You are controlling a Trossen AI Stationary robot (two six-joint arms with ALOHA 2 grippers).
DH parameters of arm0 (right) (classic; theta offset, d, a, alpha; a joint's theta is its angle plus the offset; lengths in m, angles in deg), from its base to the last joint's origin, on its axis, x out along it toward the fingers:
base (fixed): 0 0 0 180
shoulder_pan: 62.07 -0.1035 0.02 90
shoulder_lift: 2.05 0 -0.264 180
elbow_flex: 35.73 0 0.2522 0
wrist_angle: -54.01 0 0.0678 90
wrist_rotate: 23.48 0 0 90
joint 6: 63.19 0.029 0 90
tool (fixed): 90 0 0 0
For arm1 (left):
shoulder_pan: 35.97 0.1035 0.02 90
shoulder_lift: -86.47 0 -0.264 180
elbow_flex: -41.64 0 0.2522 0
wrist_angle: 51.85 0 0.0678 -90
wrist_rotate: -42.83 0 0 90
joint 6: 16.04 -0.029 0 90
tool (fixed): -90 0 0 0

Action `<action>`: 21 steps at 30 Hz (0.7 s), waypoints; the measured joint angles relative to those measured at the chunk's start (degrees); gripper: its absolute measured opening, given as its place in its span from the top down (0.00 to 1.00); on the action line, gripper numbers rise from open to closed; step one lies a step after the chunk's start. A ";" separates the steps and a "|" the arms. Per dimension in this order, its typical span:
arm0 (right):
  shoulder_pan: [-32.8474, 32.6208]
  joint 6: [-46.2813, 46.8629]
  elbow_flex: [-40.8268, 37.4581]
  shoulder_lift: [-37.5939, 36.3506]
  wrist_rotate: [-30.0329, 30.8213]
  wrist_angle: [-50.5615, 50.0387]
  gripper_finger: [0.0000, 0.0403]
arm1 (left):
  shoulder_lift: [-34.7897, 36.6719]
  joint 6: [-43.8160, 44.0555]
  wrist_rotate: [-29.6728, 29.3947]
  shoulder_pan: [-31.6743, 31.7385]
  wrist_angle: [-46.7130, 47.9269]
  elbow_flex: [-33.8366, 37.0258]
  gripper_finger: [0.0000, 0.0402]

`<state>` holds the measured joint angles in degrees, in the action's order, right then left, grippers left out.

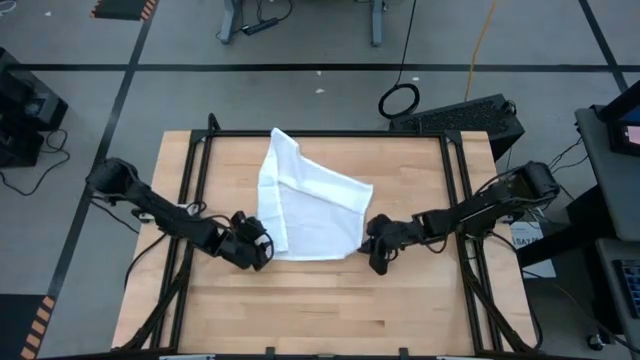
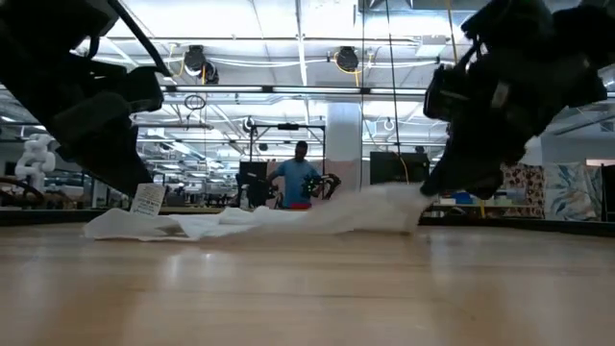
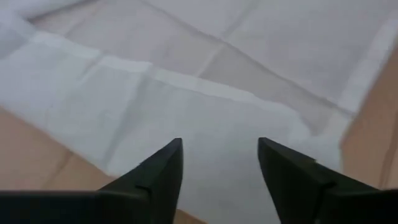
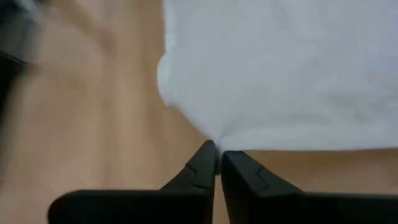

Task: Roll napkin
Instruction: Fold the white table napkin

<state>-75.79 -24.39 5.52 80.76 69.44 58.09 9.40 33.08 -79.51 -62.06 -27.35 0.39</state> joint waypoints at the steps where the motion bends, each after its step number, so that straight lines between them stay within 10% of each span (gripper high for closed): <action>1: 0.04 1.44 0.00 -1.04 -1.14 -0.07 0.98 | -0.26 -0.05 -0.36 -0.13 -0.49 -0.02 0.53; 10: -1.46 10.27 0.02 -3.64 -4.39 -1.01 0.95 | -0.49 0.92 -2.68 -0.26 4.02 -0.09 0.96; 16: -4.99 11.83 0.02 -3.88 -5.35 -6.33 0.81 | 0.01 3.70 -6.06 -0.24 3.05 -0.53 0.93; 21: -2.76 10.61 0.06 -7.34 -6.57 -14.02 0.66 | -0.89 -11.91 -9.09 0.19 -20.68 -0.88 0.91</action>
<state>-78.54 -13.79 5.58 73.43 62.87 44.07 8.52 21.17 -88.60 -61.87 -48.03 -0.49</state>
